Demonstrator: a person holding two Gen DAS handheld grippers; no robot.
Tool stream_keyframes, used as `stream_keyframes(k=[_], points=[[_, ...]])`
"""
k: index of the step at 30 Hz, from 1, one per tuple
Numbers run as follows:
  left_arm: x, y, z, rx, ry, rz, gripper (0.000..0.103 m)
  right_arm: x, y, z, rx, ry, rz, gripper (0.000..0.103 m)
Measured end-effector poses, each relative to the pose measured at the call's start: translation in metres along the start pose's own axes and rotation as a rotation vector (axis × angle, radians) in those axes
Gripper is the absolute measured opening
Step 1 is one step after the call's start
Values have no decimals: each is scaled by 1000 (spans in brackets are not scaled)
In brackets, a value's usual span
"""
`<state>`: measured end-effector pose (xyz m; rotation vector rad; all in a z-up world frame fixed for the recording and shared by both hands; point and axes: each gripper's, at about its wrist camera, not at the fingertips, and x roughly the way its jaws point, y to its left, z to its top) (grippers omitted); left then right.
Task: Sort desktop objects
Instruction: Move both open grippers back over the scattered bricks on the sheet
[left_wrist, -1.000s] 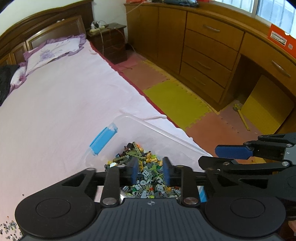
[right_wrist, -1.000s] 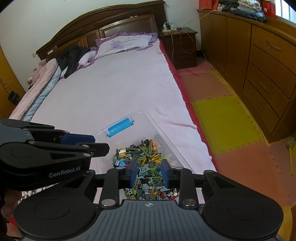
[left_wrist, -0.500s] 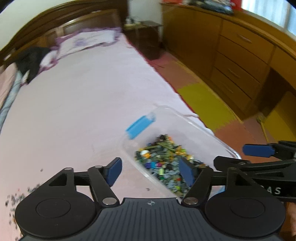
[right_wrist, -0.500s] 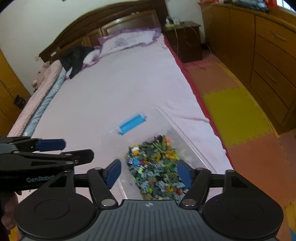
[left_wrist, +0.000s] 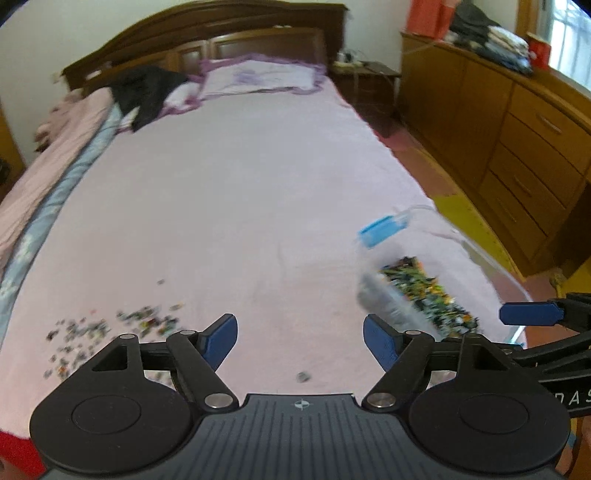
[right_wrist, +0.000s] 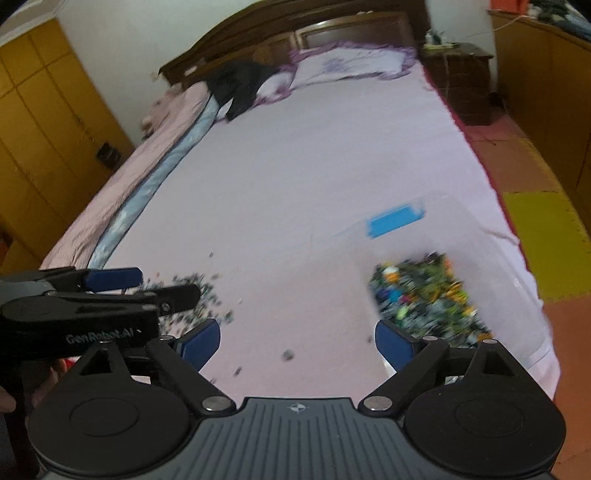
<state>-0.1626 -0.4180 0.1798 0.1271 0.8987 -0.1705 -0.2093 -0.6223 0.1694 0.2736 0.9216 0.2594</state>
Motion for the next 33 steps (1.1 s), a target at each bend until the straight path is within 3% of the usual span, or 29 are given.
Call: stream_keyframes(k=[8, 18, 26, 33], points=[[-49, 79, -49, -59, -23, 72, 84, 9, 92, -26, -21, 71, 21, 93], [-71, 171, -99, -263, 8, 158, 84, 23, 184, -32, -184, 154, 43, 93], [-63, 231, -118, -362, 77, 244, 84, 70, 235, -21, -287, 245, 86, 89], [-29, 266, -110, -355, 155, 288, 84, 122, 254, -7, -330, 253, 112, 87]])
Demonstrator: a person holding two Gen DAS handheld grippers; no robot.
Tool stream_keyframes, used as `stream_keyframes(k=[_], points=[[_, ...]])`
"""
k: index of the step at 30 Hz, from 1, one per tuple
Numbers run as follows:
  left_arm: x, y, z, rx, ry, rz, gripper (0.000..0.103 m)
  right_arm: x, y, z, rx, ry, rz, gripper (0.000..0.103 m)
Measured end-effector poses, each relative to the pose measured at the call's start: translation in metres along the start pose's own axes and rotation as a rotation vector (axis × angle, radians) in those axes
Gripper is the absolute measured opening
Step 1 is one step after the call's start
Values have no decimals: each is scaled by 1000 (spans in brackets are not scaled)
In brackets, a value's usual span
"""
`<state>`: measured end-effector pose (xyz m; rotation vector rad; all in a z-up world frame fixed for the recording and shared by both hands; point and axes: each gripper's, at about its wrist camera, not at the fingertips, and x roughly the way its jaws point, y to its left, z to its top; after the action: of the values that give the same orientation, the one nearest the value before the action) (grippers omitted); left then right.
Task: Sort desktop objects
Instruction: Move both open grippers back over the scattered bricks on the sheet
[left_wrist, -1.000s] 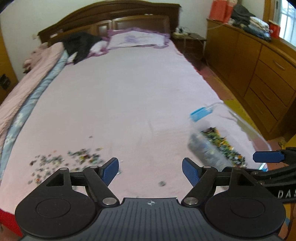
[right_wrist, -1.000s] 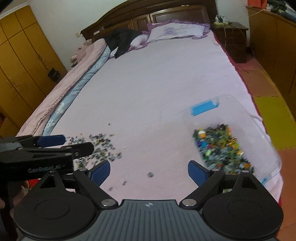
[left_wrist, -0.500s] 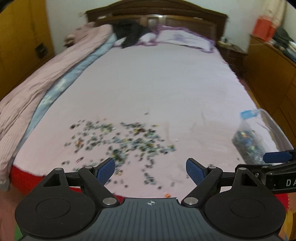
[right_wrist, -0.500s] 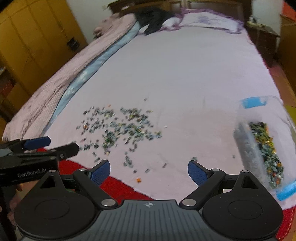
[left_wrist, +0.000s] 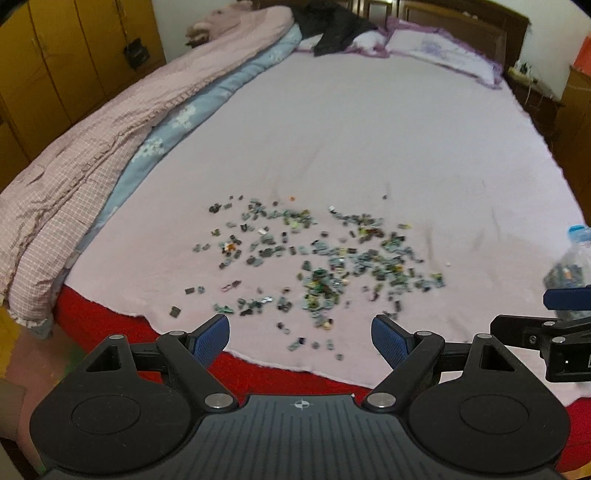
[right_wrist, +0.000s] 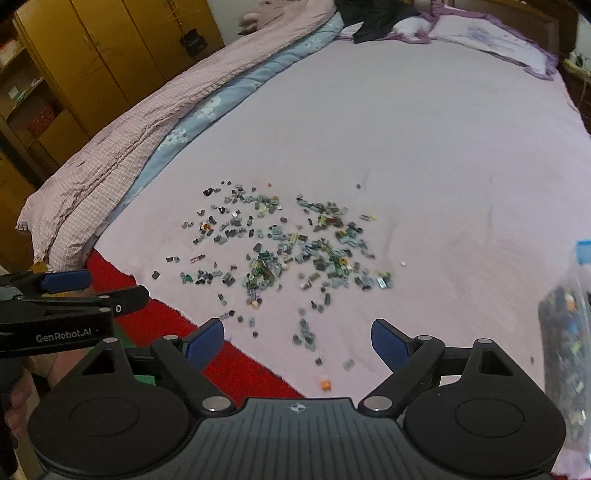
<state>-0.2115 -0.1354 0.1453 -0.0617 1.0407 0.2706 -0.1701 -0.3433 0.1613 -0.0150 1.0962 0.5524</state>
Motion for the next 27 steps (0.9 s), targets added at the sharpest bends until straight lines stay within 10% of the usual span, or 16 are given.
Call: stream_keyframes(k=[27], points=[[202, 131, 48, 233, 171, -59, 87, 219, 102, 53, 92, 142, -152, 49]])
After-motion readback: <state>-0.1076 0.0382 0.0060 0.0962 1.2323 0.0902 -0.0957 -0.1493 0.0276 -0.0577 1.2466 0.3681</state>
